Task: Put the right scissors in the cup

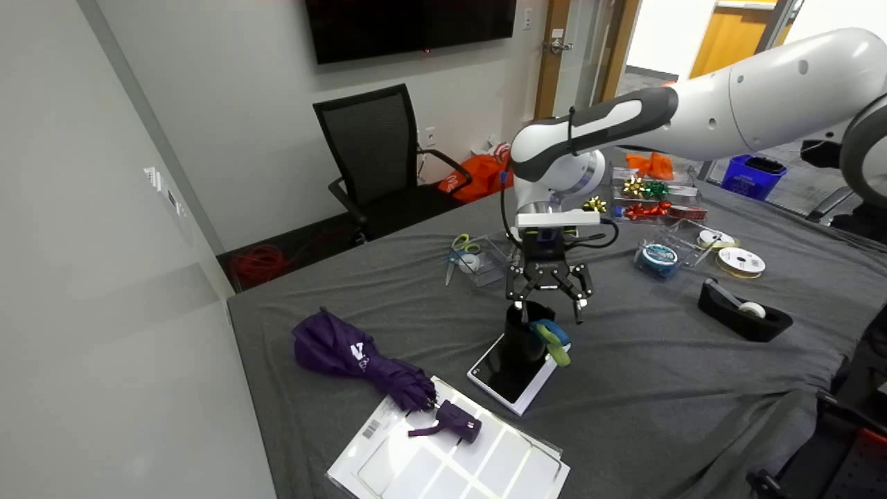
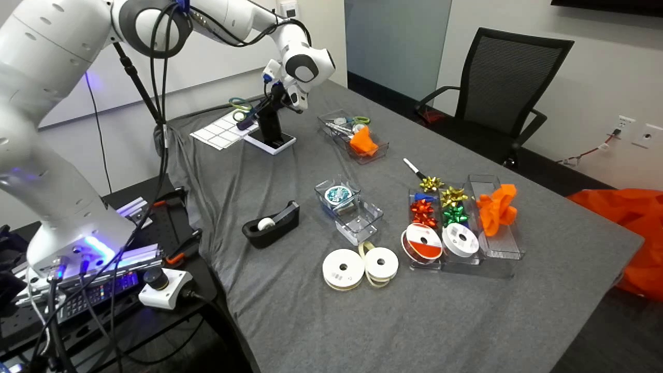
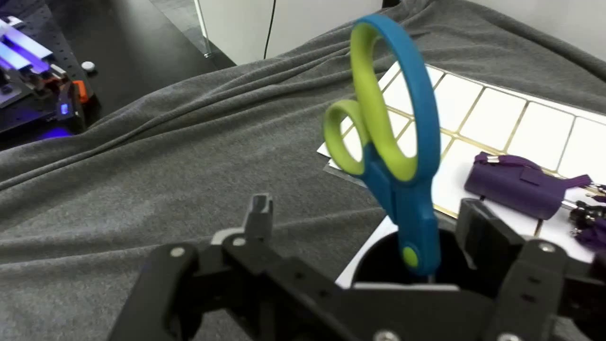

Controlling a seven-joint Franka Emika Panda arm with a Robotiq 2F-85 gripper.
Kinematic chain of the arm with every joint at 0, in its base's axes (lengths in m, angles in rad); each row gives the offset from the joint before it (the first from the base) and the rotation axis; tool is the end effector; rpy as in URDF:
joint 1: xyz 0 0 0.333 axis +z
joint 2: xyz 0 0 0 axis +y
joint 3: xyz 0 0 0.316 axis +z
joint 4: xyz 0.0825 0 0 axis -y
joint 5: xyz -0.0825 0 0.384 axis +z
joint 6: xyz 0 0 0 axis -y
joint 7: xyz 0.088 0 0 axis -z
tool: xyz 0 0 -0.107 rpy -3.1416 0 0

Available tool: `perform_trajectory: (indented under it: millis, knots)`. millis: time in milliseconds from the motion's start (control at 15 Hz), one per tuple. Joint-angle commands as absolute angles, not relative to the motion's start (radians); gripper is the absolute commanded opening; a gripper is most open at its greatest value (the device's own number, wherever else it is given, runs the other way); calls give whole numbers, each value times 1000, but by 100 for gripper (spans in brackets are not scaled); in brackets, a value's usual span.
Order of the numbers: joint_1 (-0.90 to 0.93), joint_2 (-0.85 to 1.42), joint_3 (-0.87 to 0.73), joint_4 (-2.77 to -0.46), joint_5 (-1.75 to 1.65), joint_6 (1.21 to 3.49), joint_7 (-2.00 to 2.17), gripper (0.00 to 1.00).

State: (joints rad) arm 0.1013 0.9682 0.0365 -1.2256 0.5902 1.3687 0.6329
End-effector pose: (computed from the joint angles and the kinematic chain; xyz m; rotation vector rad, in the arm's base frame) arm 0.6465 0.1529 0.1690 -2.4048 0.7925 1.3530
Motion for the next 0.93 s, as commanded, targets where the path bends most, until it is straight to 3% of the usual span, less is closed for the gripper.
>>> perform_trajectory:
  millis: [0,867]
  knots:
    - [142,832,18,-1376,503,1429,611,100]
    - [211,445,67,-1901,383,1974,357,100]
